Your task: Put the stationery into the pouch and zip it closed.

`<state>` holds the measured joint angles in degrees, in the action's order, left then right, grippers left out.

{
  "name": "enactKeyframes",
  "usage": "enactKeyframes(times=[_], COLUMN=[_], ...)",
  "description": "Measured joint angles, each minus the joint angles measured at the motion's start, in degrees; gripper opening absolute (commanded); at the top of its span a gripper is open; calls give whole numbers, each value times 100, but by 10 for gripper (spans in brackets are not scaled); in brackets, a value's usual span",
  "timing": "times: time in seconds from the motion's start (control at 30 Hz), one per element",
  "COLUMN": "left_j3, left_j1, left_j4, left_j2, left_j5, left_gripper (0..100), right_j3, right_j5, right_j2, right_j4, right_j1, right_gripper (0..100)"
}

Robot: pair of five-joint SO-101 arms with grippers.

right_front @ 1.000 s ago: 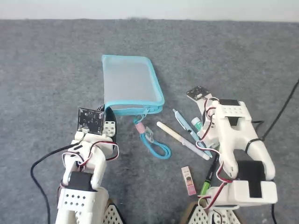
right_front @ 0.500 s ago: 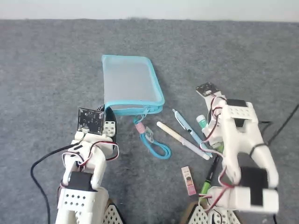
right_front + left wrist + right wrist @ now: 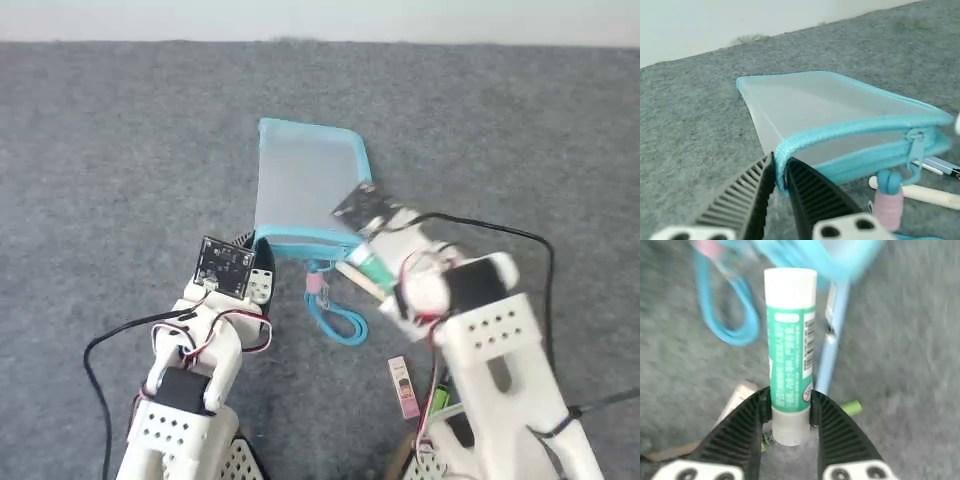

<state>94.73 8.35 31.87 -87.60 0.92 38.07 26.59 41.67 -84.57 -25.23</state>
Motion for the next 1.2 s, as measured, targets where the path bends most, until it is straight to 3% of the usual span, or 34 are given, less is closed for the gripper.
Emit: enactKeyframes(times=[0.13, 0.37, 0.73, 1.13, 1.2], left_j3=[0, 0, 0, -9, -9], left_j1=[9, 422, 510, 1204, 1204], left_j4=[0, 0, 0, 123, 123], left_j2=[0, 0, 0, 0, 0], left_j5=[18, 44, 105, 387, 387], left_gripper=[12, 12, 12, 12, 12], right_j3=[0, -1046, -2479, -3552, -3560], right_j5=[-255, -580, -1073, -1758, -1776], right_j2=[-35, -1398, -3332, -3692, -3692], right_j4=[9, -167, -589, -396, -273], right_j1=[-475, -563, -624, -589, -589], right_gripper=[8, 8, 8, 13, 50])
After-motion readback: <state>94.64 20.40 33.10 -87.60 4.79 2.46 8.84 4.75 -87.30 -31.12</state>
